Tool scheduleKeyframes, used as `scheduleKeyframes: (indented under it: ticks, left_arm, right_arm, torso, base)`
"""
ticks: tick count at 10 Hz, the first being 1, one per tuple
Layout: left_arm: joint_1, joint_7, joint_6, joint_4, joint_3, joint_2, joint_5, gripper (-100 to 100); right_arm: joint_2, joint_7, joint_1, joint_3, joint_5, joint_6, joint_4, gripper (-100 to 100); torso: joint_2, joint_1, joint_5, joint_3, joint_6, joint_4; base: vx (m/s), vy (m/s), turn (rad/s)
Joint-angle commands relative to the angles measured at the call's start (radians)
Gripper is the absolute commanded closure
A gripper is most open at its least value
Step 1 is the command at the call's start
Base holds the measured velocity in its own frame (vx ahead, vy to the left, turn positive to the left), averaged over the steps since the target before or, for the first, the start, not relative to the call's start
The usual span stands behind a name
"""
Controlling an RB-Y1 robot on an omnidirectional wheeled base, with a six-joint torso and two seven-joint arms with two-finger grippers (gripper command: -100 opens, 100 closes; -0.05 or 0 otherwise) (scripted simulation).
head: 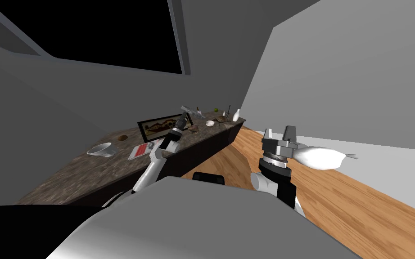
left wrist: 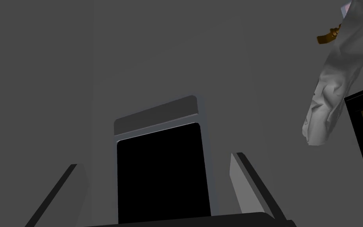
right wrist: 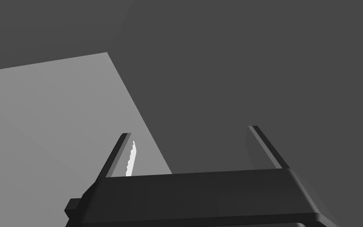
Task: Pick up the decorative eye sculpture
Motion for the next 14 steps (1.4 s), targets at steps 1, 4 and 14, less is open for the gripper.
scheduleKeyframes:
  ticks: [1, 4, 14]
  left_arm:
    - [-0.034, -0.001, 0.036, 0.026, 0.0, 0.009, 0.005, -100]
    - [-0.124, 0.002, 0.127, 0.111, 0.005, 0.047, 0.036, -100]
    - [-0.38, 0.007, 0.386, 0.377, 0.005, 0.123, 0.146, -100]
  right_arm:
    - [0.0, 0.0, 0.0, 0.0, 0.0, 0.0, 0.0, 0]
    - [0.0, 0.0, 0.0, 0.0, 0.0, 0.0, 0.0, 0]
    - [0.0, 0.0, 0.0, 0.0, 0.0, 0.0, 0.0, 0]
  torso:
    - [0.0, 0.0, 0.0, 0.0, 0.0, 0.0]
    - [0.0, 0.001, 0.0, 0.0, 0.0, 0.0]
    - [-0.002, 0.0, 0.0, -0.001, -0.001, 0.0]
  base:
    - [-0.068, 0.054, -0.036]
    - [-0.067, 0.071, -0.064]
    - [-0.054, 0.073, -0.07]
